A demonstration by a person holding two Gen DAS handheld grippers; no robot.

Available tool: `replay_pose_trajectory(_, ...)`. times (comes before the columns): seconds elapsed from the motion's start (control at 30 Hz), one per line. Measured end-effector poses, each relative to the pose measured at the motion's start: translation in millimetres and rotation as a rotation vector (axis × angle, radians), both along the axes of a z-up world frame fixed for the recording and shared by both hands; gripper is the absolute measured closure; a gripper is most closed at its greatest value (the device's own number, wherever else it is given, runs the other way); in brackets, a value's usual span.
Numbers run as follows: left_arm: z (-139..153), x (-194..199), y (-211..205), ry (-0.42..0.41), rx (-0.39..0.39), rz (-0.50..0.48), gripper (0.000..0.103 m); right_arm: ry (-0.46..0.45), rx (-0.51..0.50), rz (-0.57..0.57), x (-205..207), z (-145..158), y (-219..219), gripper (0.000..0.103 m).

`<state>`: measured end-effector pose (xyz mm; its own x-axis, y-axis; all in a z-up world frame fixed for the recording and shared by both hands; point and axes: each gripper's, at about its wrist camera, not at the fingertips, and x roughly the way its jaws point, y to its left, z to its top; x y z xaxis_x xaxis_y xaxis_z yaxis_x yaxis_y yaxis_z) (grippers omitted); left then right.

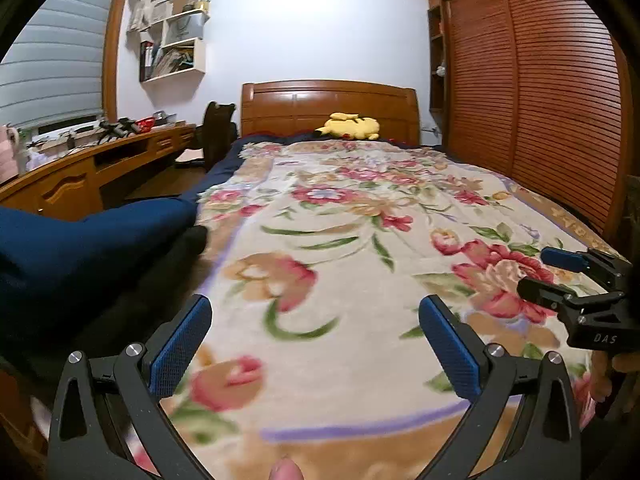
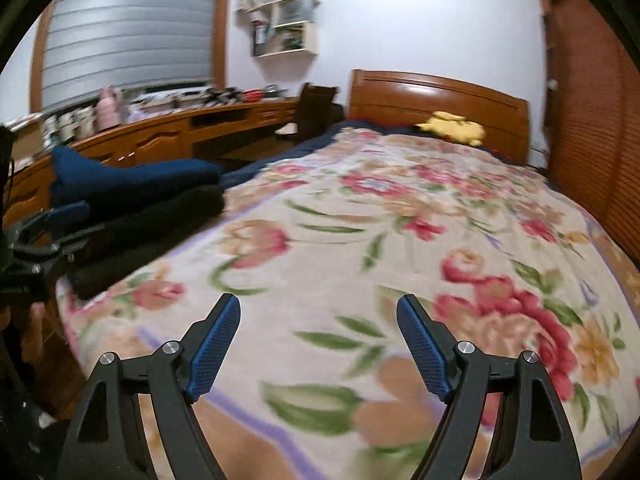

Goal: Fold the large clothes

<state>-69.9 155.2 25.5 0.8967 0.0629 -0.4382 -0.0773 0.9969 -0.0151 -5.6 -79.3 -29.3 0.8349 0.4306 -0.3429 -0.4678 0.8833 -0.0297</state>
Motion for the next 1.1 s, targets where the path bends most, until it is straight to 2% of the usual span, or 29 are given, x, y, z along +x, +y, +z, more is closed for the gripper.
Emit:
replay_pose_trajectory(0.23,-12.0,31.5,-50.6,-0.002,-0.048,-0.068,0.000,-0.026,0.042,-0.123,-22.5,-10.8,-40.6,0.021)
replay_pose_trajectory(0.4,-17.2,40.5,-75.8,-0.016,-0.088,-0.094,0.000,-0.095,0.038,-0.203,-43.4,-20.8,-52.7,0.021)
replay_pose_trajectory(0.73,-20.6,41.6,-96.5,-0.034,-0.053,-0.101,0.000,-0.106,0.068,-0.223,-73.2,-30.1,-62.1,0.021)
replay_pose_trajectory(1.1,-30.9,45.4,-102.8,-0.003,-0.023,-0.101,0.000,-0.099,0.125,-0.239,-55.3,-31.7,-77.9,0.021)
